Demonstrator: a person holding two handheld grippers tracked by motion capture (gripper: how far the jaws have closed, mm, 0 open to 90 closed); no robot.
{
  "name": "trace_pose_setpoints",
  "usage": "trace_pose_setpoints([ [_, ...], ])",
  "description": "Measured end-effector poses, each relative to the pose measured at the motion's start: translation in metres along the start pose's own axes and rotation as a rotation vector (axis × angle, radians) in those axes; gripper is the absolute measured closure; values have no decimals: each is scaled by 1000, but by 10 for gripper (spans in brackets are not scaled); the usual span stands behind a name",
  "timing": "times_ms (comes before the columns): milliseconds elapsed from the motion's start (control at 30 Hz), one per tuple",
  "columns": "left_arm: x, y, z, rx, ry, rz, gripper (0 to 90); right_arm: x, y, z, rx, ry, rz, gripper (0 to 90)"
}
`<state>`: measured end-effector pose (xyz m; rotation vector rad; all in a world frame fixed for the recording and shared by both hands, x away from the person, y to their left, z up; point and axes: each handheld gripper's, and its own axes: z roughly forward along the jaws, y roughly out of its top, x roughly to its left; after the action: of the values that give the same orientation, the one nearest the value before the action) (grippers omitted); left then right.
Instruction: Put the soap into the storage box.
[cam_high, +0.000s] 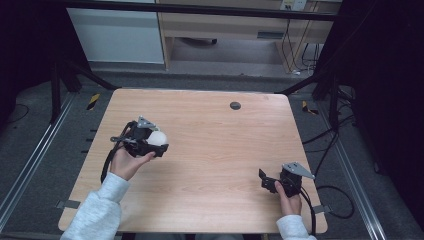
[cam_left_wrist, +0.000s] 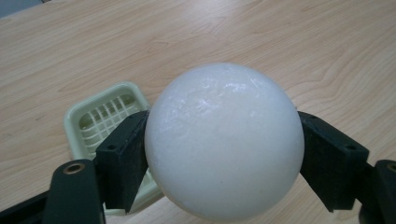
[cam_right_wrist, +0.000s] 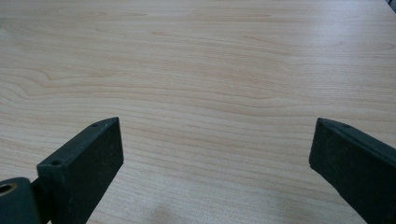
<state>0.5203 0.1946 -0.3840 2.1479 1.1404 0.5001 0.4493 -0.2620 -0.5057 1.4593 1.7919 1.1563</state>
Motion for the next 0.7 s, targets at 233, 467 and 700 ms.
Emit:
trace_pose_setpoints([
  [233, 18, -1, 4, 19, 29, -33, 234, 0, 0, 0, -1, 1, -2, 33],
  [467, 36, -5, 14, 40, 53, -76, 234, 1, 1, 0, -1, 2, -3, 33],
  [700, 49, -6, 25, 41, 72, -109, 234, 1, 1, -1, 1, 3, -4, 33],
])
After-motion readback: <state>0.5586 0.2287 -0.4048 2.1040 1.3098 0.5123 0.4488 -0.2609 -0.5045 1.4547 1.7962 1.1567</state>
